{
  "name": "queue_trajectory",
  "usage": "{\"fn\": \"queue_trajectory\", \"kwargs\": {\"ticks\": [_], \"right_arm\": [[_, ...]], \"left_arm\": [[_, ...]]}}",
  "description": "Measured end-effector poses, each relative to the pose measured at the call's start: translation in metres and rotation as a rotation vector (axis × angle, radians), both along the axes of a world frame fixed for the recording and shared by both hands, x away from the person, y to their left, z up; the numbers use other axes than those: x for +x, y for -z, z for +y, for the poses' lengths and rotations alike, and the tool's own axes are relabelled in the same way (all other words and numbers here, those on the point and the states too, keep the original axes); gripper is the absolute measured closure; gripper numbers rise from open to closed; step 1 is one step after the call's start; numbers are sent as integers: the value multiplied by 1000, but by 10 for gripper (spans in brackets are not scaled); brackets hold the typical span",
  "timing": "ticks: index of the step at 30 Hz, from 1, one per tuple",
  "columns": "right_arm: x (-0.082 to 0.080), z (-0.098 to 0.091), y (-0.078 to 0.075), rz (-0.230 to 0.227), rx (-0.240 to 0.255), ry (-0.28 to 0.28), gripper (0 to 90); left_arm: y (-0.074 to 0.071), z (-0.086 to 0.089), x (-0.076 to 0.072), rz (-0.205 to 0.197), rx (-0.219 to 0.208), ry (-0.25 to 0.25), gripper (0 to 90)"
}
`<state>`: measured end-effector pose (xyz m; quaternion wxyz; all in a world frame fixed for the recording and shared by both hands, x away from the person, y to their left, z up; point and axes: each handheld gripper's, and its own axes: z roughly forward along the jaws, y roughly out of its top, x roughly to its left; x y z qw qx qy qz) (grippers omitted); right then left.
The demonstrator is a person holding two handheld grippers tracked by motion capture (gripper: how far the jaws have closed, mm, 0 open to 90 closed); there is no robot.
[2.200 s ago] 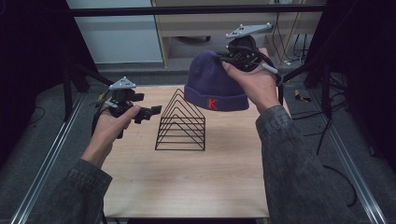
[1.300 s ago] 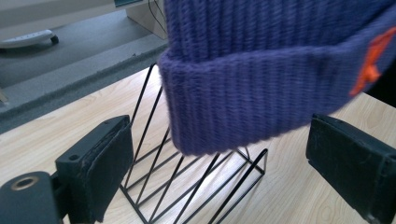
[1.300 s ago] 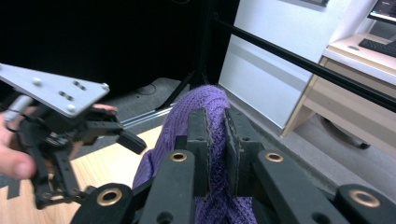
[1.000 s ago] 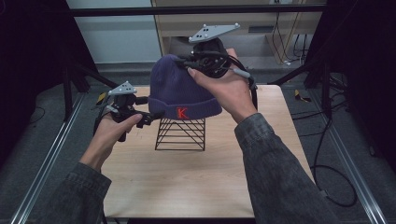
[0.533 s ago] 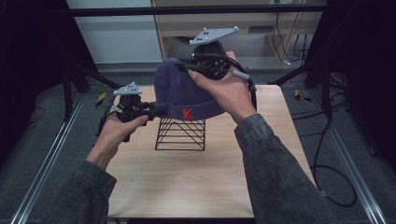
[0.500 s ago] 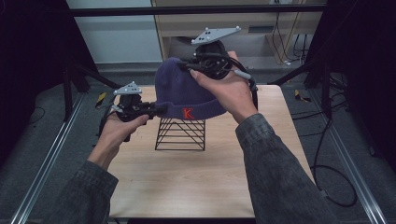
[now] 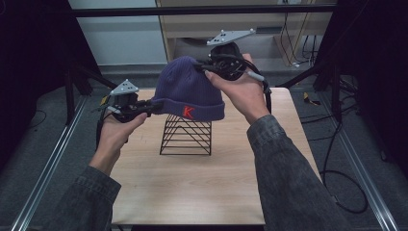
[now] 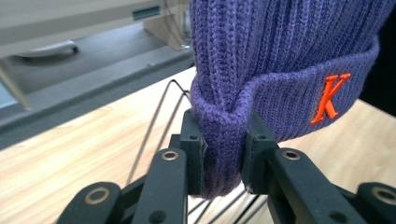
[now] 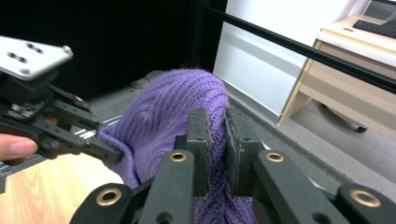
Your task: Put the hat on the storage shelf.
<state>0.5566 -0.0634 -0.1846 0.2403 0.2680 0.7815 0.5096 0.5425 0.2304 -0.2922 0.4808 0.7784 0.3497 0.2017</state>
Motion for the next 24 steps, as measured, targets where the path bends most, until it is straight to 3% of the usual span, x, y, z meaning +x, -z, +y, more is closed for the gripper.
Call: {"fn": "queue_trajectory", "kwargs": {"ticks": [13,16,24], "right_arm": [[18,1,31,68,-31,26,808],[21,2,39,82,-64,13,804],[22,10,49,97,-90,6,799]], "left_arm": [[15,3,3,33,60,-17,727],[18,4,3,30,82,-18,727],[31,8,2,57,78,-21,724]]}}
